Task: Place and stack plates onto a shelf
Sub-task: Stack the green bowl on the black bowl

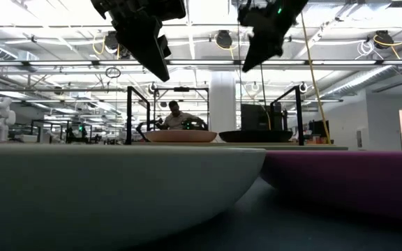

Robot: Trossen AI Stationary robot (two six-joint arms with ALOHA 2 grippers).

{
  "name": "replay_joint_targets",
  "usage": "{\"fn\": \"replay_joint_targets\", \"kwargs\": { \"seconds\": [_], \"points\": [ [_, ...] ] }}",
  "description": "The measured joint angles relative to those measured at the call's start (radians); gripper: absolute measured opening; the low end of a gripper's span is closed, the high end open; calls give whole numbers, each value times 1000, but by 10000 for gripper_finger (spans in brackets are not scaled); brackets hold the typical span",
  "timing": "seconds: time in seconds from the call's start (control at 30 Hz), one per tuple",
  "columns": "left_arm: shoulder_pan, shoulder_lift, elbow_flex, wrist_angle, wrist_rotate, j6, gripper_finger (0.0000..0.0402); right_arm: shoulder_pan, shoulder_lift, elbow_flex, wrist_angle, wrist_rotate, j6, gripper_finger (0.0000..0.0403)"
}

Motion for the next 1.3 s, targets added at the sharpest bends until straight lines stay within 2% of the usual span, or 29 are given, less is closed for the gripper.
{"fn": "replay_joint_targets", "kwargs": {
  "seconds": [0.27,0.53,0.77,0.87,1.07,1.3],
  "points": [
    [-7,0,0,3,0,-32,46,234,-20,-10,-125,26,60,0],
    [-43,0,0,-21,0,-48,46,404,-25,-166,-88,21,96,12],
    [-63,0,0,-23,0,-82,46,518,-25,-293,12,13,118,64],
    [-69,0,0,-31,-2,-113,46,550,-24,-327,47,-28,118,93],
    [-100,0,0,-36,-63,-198,46,602,-25,-386,104,-50,106,144],
    [-157,0,0,-37,-104,-285,46,636,-25,-522,267,-88,3,160]
  ]
}}
